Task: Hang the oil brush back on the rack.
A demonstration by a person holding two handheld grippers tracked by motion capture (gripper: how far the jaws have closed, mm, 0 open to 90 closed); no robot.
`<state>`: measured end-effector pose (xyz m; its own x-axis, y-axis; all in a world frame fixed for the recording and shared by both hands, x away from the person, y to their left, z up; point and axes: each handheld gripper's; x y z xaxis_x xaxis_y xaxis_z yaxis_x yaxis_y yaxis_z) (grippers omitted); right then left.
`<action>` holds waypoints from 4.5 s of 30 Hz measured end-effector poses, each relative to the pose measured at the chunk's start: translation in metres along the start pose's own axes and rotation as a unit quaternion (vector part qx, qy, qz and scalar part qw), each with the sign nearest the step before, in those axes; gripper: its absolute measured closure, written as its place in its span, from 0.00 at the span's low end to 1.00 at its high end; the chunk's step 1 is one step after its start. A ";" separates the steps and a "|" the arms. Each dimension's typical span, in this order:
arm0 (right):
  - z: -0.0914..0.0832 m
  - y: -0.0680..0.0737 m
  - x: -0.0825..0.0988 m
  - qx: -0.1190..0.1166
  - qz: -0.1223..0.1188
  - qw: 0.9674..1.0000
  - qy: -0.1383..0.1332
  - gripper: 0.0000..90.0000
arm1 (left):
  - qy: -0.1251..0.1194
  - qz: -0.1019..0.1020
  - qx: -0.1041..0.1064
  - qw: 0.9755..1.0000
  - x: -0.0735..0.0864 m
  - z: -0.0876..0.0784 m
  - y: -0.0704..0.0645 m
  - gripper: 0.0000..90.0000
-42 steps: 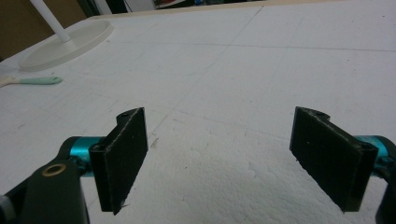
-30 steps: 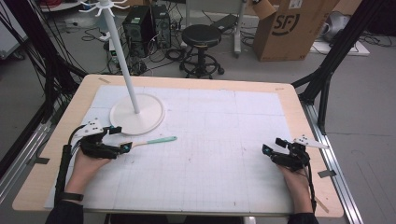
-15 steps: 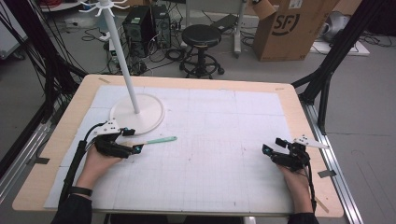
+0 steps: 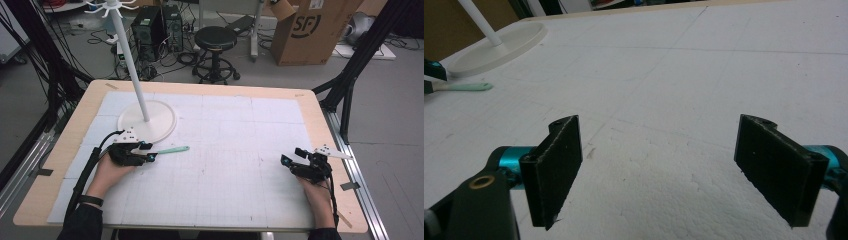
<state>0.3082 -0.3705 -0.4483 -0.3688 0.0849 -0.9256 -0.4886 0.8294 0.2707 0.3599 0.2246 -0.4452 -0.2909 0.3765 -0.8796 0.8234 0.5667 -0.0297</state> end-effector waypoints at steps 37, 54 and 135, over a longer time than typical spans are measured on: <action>0.000 -0.001 0.000 -0.002 -0.002 1.000 0.001 0.21 | 0.011 0.025 0.001 1.000 0.002 0.005 -0.001 0.91; 0.000 -0.001 0.000 -0.003 -0.001 1.000 0.000 0.21 | 0.007 -0.006 0.008 1.000 0.003 0.000 0.003 0.92; 0.000 0.000 0.000 -0.001 0.002 1.000 0.001 0.21 | -0.234 -0.020 -0.144 0.961 -0.185 -0.259 0.021 0.92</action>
<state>0.3083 -0.3700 -0.4483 -0.3720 0.0862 -0.9242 -0.4896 0.8277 0.2743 0.3047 0.3561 -0.1602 -0.0133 0.0177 -0.9998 0.6274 0.7787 0.0054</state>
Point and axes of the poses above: each handheld gripper's, and its own axes: z roughly forward along the jaws, x roughly out of its underside, y roughly to its left, and after that the axes turned 8 degrees about -y, right-handed
